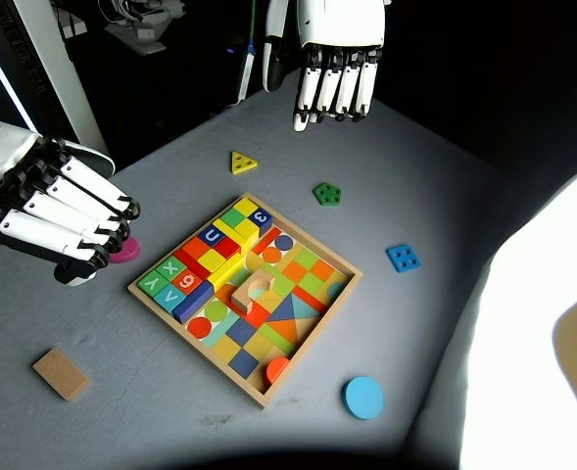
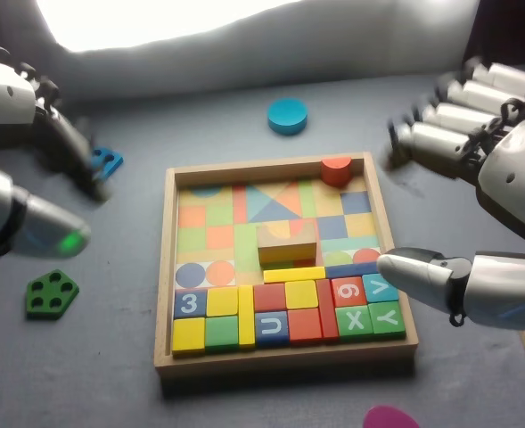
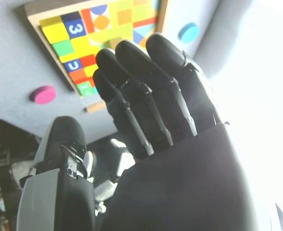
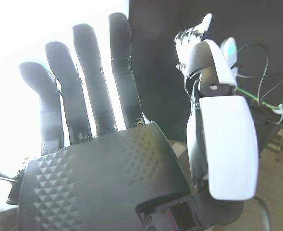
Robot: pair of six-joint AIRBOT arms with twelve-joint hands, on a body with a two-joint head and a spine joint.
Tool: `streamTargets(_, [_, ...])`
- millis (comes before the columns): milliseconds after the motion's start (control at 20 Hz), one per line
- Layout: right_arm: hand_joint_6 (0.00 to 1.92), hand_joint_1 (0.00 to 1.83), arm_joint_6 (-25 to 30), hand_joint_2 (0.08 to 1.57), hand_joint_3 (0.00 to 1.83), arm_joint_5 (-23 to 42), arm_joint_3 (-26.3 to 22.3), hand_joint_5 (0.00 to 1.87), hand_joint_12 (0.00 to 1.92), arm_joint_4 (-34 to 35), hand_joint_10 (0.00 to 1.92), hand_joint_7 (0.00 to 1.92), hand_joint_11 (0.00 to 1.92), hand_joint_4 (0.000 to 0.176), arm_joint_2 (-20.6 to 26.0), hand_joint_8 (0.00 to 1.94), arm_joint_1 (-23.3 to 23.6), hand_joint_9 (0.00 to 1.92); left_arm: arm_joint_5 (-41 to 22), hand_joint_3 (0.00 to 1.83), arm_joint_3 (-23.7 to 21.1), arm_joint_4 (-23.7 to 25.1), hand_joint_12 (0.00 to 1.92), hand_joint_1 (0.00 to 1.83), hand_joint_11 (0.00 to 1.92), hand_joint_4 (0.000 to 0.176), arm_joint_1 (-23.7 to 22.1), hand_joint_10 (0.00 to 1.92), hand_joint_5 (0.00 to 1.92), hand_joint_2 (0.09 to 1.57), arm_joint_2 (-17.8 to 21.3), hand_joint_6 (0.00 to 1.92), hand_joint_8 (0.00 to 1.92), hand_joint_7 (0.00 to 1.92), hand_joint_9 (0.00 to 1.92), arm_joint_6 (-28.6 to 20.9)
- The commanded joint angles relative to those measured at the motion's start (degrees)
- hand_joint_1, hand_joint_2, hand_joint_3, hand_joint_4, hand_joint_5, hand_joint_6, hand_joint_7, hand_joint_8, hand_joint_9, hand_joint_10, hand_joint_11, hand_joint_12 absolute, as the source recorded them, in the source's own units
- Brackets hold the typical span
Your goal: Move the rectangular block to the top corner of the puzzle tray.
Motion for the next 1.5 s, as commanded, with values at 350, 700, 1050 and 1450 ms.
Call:
streamTargets(350, [0.05,0.00,-2.3,1.09,0.02,8.2,0.3,0.11,0.00,-1.8,0.01,0.06,0.00,0.002,-1.1,0.00,-0.8,0.00,5.0,0.00,0.0,0.5,0.88,0.04,0.00,0.044,-0.7,0.00,0.25,1.23,0.0,0.00,0.00,0.28,0.30,0.1])
streamTargets(700, [0.17,0.00,-5.7,1.10,0.01,11.4,4.7,0.72,0.00,-1.7,0.00,0.10,0.00,0.023,-7.1,0.00,-4.1,0.00,5.0,0.00,0.0,0.5,0.88,0.08,0.00,0.038,-0.7,0.00,0.28,1.22,0.0,0.00,0.00,0.30,0.31,0.1])
streamTargets(1050, [0.09,0.00,-5.9,1.10,0.00,0.8,14.5,0.89,0.00,2.0,0.00,0.10,0.00,0.020,-16.7,0.00,3.8,0.00,5.0,0.00,-0.1,0.5,0.88,0.06,0.00,0.049,-0.7,0.00,0.29,1.23,0.0,0.01,0.00,0.28,0.29,0.1])
streamTargets(1450, [0.06,0.00,-6.7,1.11,0.00,-11.7,24.1,0.85,0.00,10.5,0.00,0.09,0.00,0.000,-25.9,0.00,9.1,0.00,5.0,0.00,-0.1,0.5,0.86,0.08,0.00,0.042,-0.6,0.00,0.26,1.23,0.1,0.00,0.00,0.28,0.28,0.1])
